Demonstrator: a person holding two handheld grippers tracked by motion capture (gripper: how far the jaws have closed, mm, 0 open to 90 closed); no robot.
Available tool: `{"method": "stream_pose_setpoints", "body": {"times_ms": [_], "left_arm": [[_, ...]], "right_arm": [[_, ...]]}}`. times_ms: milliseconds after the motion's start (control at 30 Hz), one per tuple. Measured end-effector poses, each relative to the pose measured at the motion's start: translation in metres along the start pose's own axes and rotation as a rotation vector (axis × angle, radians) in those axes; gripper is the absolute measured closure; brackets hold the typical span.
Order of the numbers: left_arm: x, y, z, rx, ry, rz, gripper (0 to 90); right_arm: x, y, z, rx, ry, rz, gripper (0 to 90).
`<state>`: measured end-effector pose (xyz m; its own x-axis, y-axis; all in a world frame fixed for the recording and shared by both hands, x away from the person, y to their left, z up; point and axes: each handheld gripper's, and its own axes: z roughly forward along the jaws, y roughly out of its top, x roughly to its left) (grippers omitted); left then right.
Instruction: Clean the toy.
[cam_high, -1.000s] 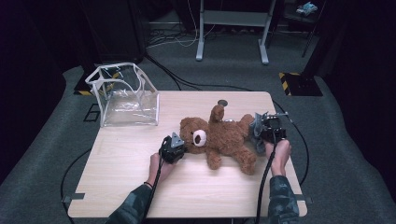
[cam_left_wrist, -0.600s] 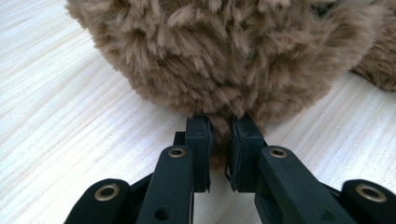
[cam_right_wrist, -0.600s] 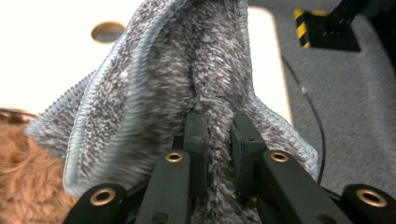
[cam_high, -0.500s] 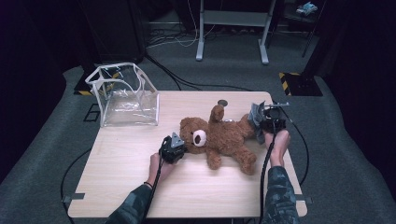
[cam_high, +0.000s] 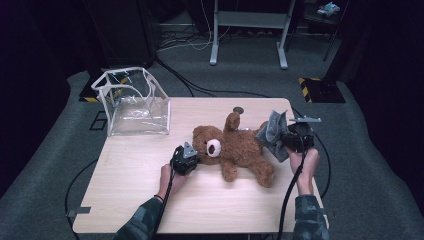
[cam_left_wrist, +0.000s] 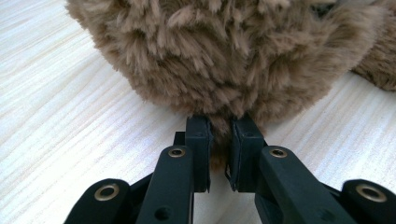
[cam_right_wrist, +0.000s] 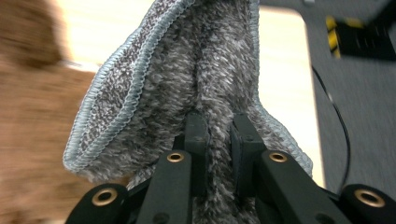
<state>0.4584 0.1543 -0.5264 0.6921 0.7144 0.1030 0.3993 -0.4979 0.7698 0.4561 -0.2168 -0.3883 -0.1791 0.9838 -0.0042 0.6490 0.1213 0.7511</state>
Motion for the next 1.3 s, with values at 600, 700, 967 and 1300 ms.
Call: {"method": "stream_pose_setpoints", "body": {"times_ms": [600, 700, 967, 1300], "left_arm": [[0.0, 0.0, 0.0, 0.0, 0.001, 0.0, 80.1], [0.0, 0.0, 0.0, -0.001, 0.0, -0.001, 80.1], [0.0, 0.0, 0.0, 0.0, 0.001, 0.002, 80.1], [0.0, 0.0, 0.0, 0.0, 0.0, 0.003, 80.3]], "right_arm": [[0.153, 0.01, 0.054, 0.052, 0.116, -0.288, 68.2], [0.158, 0.006, 0.057, 0.027, 0.07, -0.307, 50.8], [0.161, 0.008, 0.065, 0.043, 0.037, -0.419, 66.2], [0.129, 0.008, 0.05, 0.056, 0.053, -0.323, 77.3]]}}
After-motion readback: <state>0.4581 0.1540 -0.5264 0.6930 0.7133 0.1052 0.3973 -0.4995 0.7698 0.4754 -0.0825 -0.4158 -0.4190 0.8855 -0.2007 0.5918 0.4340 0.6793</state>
